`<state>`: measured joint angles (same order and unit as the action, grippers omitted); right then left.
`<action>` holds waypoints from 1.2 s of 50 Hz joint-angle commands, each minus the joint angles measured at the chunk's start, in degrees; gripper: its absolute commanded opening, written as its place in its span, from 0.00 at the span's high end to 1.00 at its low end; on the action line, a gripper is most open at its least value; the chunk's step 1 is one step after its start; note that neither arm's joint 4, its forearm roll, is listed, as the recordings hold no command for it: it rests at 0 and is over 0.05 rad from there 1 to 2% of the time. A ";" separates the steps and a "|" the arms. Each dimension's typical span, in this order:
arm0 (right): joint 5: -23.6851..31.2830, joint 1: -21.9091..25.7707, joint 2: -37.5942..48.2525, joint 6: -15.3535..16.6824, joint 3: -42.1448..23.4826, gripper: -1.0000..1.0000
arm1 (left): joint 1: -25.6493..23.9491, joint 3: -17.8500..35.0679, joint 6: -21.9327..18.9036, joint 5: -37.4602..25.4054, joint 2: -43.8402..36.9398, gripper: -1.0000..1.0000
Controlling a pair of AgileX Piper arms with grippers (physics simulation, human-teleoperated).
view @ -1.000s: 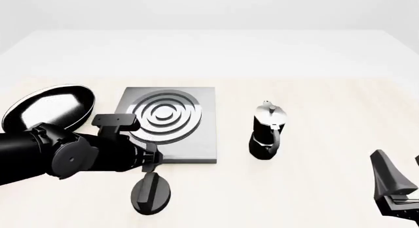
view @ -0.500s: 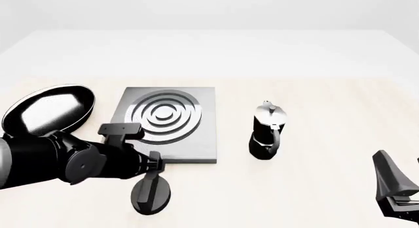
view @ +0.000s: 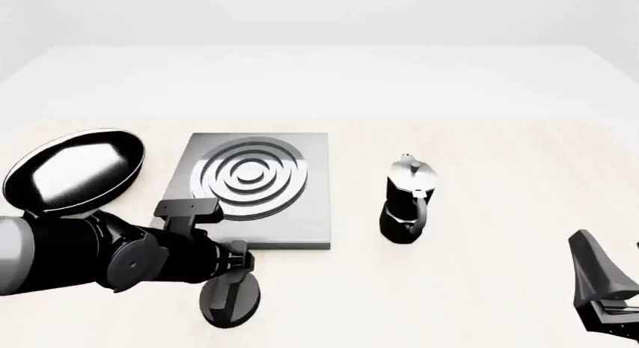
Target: Turn on the stove and put the moka pot on it.
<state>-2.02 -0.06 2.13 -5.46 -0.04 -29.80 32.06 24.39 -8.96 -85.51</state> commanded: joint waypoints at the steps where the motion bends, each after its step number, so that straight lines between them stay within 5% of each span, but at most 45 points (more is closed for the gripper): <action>1: -0.03 -0.06 0.09 -0.01 -0.01 0.00 | -0.70 -1.15 1.44 1.48 -0.80 0.00; 16: 0.06 -0.11 -0.06 -0.07 -0.01 0.00 | -1.59 -1.59 2.10 2.30 -1.55 0.00; 30: 0.12 -0.06 -0.17 -0.06 -0.02 0.00 | 2.75 -0.26 -1.95 1.55 -1.58 0.00; 60: -0.75 0.15 0.92 0.44 -0.02 0.00 | 8.20 -3.73 -3.29 3.32 0.26 0.00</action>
<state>-2.42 0.00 2.61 -5.23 -0.06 -23.26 30.23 21.07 -5.87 -86.37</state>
